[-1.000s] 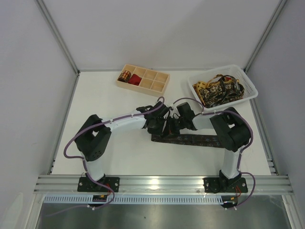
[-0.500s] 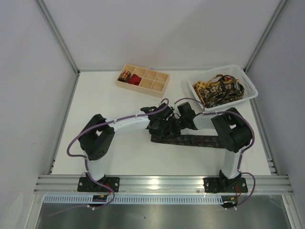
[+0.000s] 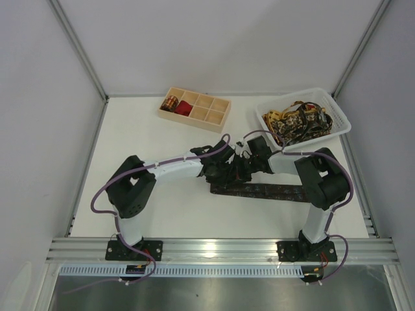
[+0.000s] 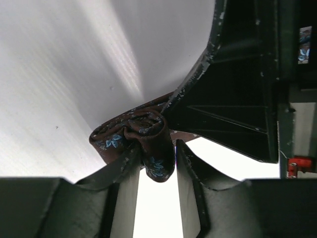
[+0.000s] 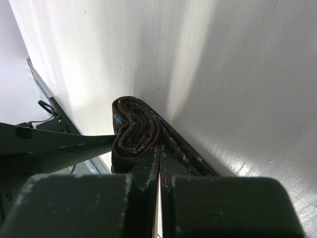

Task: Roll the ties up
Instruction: Roll the tie

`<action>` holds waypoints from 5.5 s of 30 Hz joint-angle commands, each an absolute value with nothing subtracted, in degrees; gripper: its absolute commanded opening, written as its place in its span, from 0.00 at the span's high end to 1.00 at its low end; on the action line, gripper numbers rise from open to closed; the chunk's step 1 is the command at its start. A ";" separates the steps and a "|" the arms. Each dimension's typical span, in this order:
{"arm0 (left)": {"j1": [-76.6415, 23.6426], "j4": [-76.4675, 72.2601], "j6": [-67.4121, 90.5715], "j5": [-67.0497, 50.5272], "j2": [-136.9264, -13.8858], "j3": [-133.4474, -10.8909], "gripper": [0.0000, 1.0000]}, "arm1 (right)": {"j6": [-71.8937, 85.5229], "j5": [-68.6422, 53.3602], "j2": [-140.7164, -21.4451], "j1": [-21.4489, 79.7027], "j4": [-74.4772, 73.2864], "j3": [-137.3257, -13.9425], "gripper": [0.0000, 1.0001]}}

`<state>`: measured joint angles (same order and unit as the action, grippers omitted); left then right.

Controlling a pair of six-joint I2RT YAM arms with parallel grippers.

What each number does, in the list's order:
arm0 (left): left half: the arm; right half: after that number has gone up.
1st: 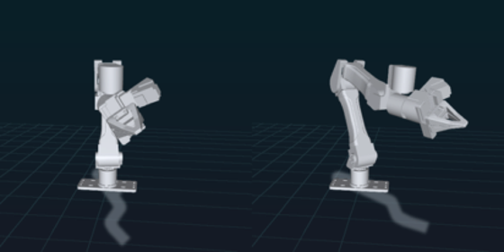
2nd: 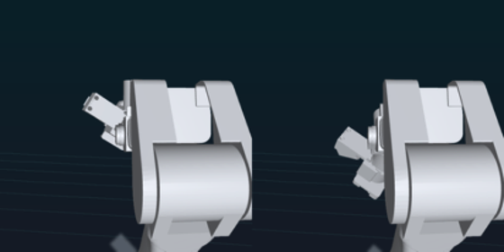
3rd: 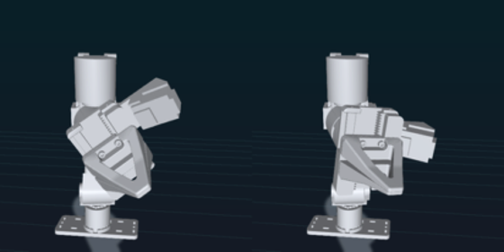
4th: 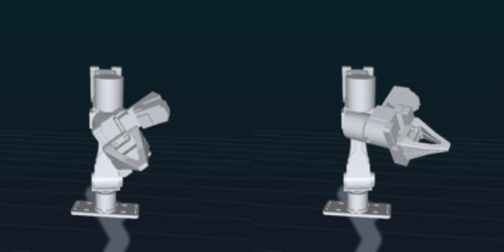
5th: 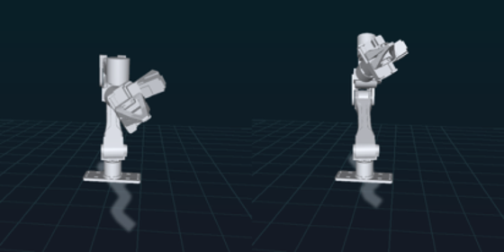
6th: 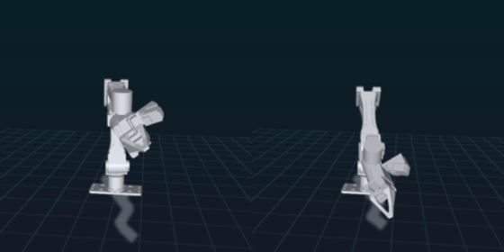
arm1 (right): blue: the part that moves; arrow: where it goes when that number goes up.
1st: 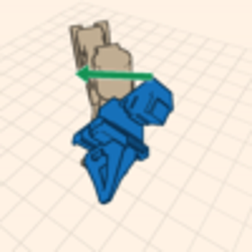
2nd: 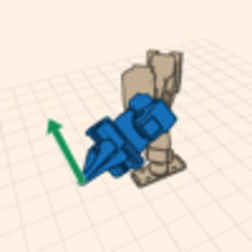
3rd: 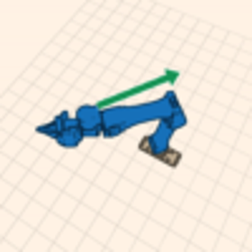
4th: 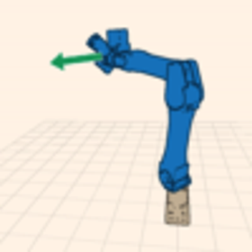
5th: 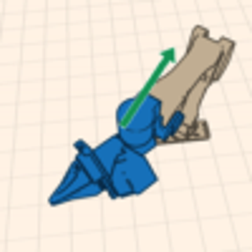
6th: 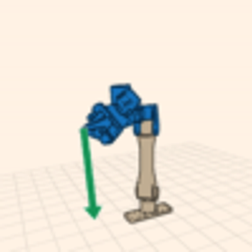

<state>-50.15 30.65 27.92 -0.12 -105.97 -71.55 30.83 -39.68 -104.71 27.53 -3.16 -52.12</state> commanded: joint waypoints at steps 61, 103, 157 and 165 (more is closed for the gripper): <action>-43.87 19.78 24.78 -13.61 -94.06 -56.96 0.31 | 28.21 -42.10 -107.84 23.12 -0.62 -47.11 1.00; -48.51 16.96 -31.64 -23.46 -106.26 -68.11 0.09 | 29.18 -45.09 -107.14 23.11 1.23 -48.08 1.00; -51.42 13.81 -28.49 -18.19 -101.70 -61.26 0.19 | 30.76 -45.26 -107.76 22.94 2.64 -48.69 1.00; -40.88 -0.69 -8.72 -25.75 -84.74 -53.28 0.10 | 30.41 -45.79 -107.14 22.94 2.20 -48.69 1.00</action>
<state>-43.99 8.80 -19.20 -21.50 -93.51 -55.53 32.16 -50.24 -106.19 23.11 2.09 -49.41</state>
